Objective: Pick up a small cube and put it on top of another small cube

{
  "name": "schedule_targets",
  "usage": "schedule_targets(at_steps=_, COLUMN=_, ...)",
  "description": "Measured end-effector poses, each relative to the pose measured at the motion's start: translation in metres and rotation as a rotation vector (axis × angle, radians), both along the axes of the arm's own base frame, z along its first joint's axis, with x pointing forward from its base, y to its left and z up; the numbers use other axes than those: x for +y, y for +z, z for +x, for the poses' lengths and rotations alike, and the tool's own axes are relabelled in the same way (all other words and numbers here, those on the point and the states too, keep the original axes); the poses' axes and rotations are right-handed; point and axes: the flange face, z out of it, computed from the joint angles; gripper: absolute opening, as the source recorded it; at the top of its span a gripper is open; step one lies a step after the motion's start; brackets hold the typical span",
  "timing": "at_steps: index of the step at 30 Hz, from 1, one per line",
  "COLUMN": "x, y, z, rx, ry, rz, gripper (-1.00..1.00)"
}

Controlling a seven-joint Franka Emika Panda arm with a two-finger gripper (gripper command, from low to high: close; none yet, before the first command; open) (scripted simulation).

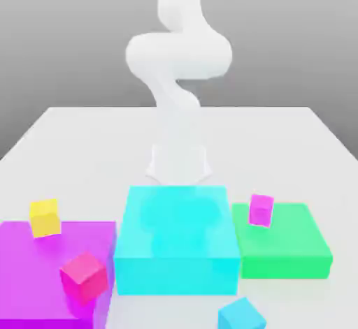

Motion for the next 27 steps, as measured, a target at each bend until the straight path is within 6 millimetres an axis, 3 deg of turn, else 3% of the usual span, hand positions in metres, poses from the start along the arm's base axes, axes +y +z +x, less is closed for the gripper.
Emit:
schedule_targets(at_steps=7, x=0.022, y=-0.104, z=0.079, rx=0.184, ry=0.108, rz=-0.048, gripper=0.0)
schedule_targets(at_steps=14, x=0.047, y=-0.222, z=0.127, rx=0.361, ry=0.219, rz=-0.095, gripper=0.0)
schedule_targets(at_steps=21, x=0.075, y=-0.349, z=0.143, rx=0.537, ry=0.34, rz=-0.144, gripper=0.0)
schedule_targets(at_steps=27, x=0.09, y=-0.46, z=0.132, rx=0.687, ry=0.435, rz=-0.182, gripper=0.0)
